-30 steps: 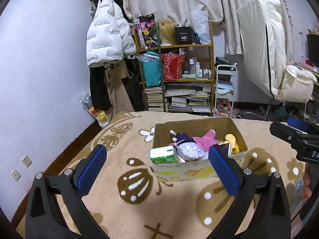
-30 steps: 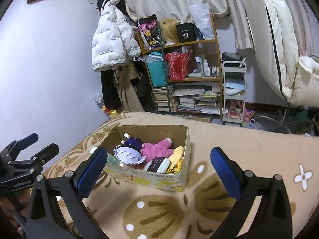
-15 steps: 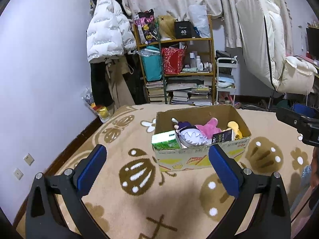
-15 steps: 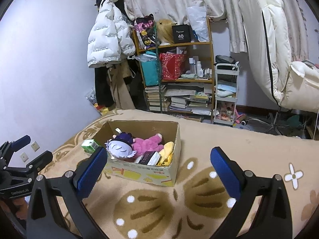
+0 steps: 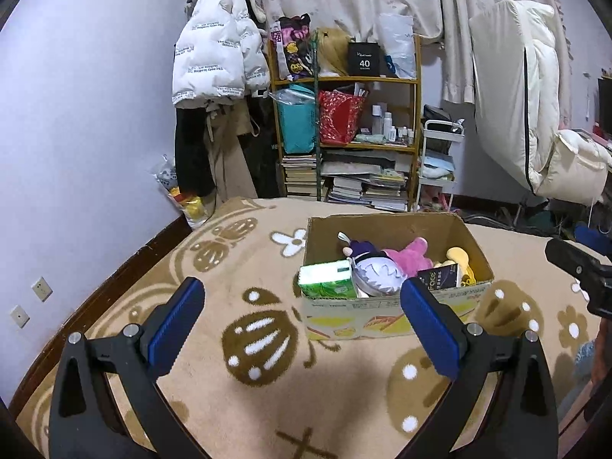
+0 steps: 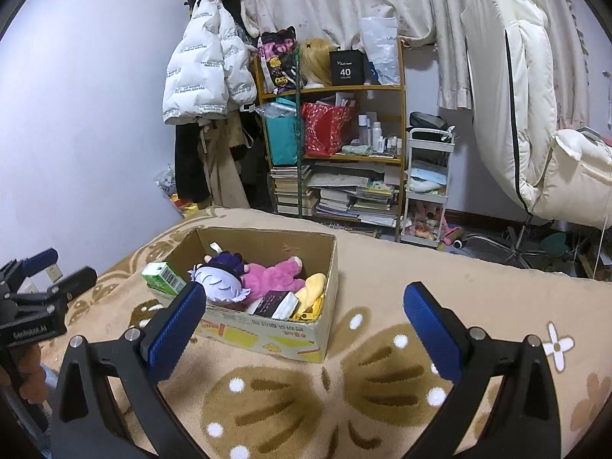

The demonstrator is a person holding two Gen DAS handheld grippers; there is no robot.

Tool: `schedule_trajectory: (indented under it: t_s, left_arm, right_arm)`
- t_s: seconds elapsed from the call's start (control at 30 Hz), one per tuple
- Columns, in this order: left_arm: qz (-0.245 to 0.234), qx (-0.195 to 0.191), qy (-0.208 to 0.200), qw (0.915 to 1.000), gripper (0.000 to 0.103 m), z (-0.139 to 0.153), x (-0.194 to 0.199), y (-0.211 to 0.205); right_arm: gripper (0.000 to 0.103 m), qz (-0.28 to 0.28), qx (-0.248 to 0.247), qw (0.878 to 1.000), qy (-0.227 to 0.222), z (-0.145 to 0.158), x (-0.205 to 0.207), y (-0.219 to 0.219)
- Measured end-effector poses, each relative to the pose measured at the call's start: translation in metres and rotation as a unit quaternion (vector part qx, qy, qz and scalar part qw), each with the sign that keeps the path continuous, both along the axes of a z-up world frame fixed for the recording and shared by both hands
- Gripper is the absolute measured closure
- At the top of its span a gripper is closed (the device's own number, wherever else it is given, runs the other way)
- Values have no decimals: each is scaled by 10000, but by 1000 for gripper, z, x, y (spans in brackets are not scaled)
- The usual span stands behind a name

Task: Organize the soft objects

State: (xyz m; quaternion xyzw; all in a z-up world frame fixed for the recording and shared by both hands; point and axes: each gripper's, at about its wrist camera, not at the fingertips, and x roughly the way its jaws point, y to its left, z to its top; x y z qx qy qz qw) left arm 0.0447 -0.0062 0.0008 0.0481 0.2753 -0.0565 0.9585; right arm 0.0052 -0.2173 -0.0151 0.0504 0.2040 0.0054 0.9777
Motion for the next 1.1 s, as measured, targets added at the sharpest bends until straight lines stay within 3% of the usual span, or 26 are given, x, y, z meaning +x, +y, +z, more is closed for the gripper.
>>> schedule_trajectory:
  t_s: [0.4,1.1]
  left_arm:
    - [-31,223,-42,9997,2,-1,-2,-7]
    - [-170,290,-19,9994,2,-5,-6,-11]
  right_arm:
    - [0,-15,25,10000,10,-4,2,0]
    - [0,-6,-5,10000,67,-14,2,0]
